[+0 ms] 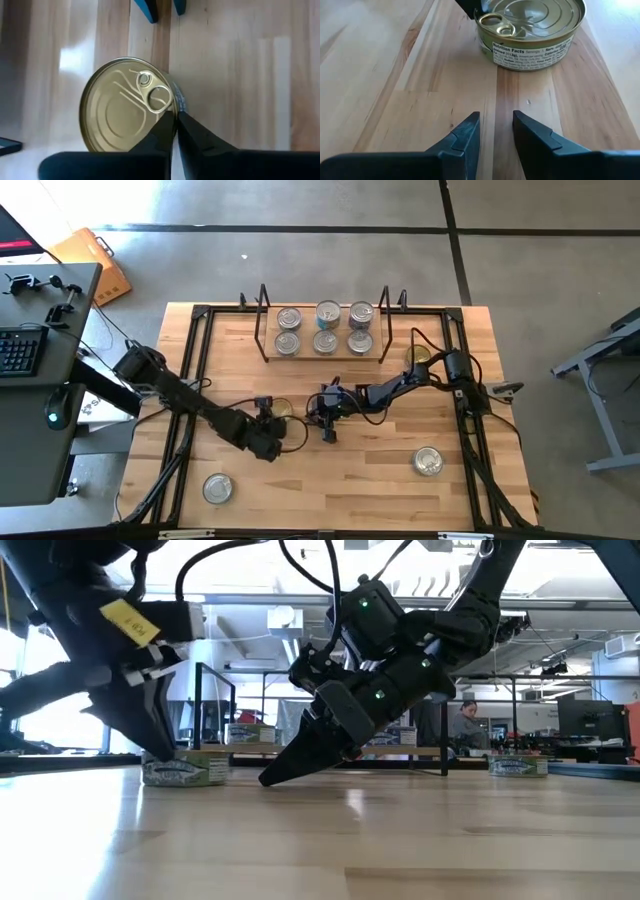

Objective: Stack canned seafood by type on shelf
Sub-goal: Stack the green tuna can on top of the green tuna can on the shelf

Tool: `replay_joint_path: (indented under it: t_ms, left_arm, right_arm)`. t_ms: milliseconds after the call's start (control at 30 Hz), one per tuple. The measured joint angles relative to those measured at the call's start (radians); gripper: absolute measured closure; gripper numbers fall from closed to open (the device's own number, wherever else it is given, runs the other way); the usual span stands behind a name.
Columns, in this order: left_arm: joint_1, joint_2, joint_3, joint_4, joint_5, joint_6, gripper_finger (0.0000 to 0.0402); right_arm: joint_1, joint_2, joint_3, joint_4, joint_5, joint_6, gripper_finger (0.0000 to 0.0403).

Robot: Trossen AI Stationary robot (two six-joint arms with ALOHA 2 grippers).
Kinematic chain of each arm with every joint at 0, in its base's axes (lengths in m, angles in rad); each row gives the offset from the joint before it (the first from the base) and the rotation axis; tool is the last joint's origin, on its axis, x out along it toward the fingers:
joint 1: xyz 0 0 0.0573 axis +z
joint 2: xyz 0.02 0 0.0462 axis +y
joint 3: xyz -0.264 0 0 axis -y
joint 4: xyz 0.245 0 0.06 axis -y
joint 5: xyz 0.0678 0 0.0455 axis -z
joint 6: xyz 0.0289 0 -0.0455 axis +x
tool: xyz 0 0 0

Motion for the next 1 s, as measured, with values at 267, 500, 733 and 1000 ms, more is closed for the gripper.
replay_joint_path:
  t_ms: [267, 500, 733, 1000]
  left_arm:
    - [-0.002, -0.065, 0.106, -0.119, 0.046, 0.003, 0.0401]
    - [0.000, -0.080, 0.145, -0.163, 0.010, 0.031, 0.0401]
    - [0.004, -0.080, 0.144, -0.166, -0.007, 0.032, 0.0401]
    - [0.001, -0.080, 0.144, -0.165, -0.015, 0.017, 0.0401]
  right_arm:
    - [0.000, 0.000, 0.000, -0.001, 0.002, 0.000, 0.0295]
    - [0.000, 0.000, 0.000, -0.002, 0.002, 0.000, 0.0295]
    - [0.000, 0.000, 0.000, -0.002, 0.002, 0.000, 0.0295]
    - [0.001, 0.000, 0.000, -0.002, 0.002, -0.008, 0.0295]
